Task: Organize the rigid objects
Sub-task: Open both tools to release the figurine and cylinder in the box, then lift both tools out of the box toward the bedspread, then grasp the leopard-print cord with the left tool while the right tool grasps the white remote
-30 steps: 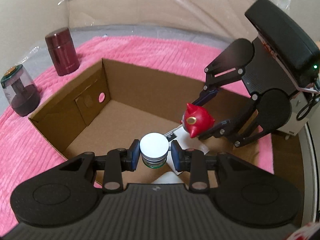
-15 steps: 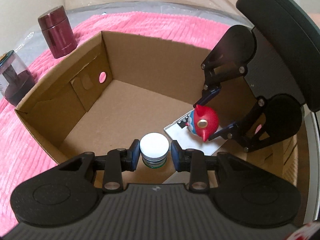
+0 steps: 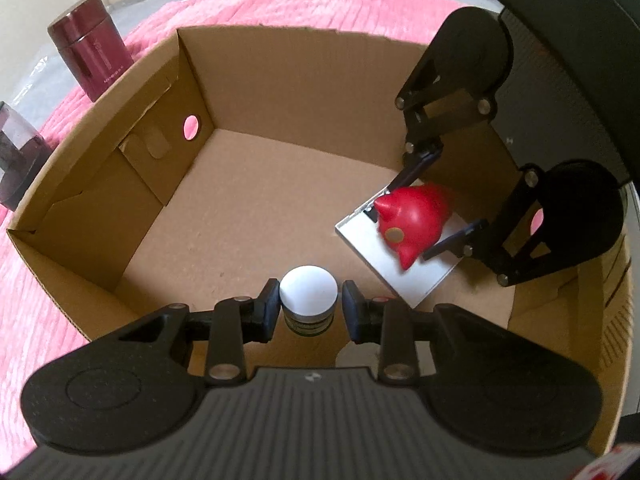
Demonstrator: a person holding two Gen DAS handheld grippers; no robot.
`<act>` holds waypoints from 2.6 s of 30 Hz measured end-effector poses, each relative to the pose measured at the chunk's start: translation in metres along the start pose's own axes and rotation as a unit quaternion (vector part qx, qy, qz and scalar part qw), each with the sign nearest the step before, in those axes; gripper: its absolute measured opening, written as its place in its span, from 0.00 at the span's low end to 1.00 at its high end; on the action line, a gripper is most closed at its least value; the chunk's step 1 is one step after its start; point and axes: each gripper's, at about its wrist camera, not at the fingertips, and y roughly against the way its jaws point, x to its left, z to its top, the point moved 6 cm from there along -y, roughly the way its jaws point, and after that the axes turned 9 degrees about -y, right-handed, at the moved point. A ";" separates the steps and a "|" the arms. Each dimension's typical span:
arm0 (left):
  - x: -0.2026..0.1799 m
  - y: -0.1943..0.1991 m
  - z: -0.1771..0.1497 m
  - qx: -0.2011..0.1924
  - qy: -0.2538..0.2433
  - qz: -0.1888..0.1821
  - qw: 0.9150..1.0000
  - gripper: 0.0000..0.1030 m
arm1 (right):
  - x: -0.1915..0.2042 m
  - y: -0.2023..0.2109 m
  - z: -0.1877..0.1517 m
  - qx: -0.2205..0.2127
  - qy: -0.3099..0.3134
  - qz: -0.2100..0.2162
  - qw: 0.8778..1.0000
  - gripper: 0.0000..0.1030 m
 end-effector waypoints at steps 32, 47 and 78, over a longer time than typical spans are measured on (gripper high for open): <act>-0.019 0.180 -0.055 -0.238 0.180 0.097 0.950 0.34 | 0.049 0.171 0.007 -0.294 -0.202 -0.059 0.932 0.42; -0.078 0.267 -0.204 -0.273 0.306 0.237 0.881 0.58 | 0.178 0.208 0.006 -0.396 -0.287 -0.011 0.872 0.63; -0.088 0.246 -0.362 -0.167 0.381 0.298 0.859 0.77 | 0.272 0.107 0.066 -0.324 -0.183 0.013 0.928 0.70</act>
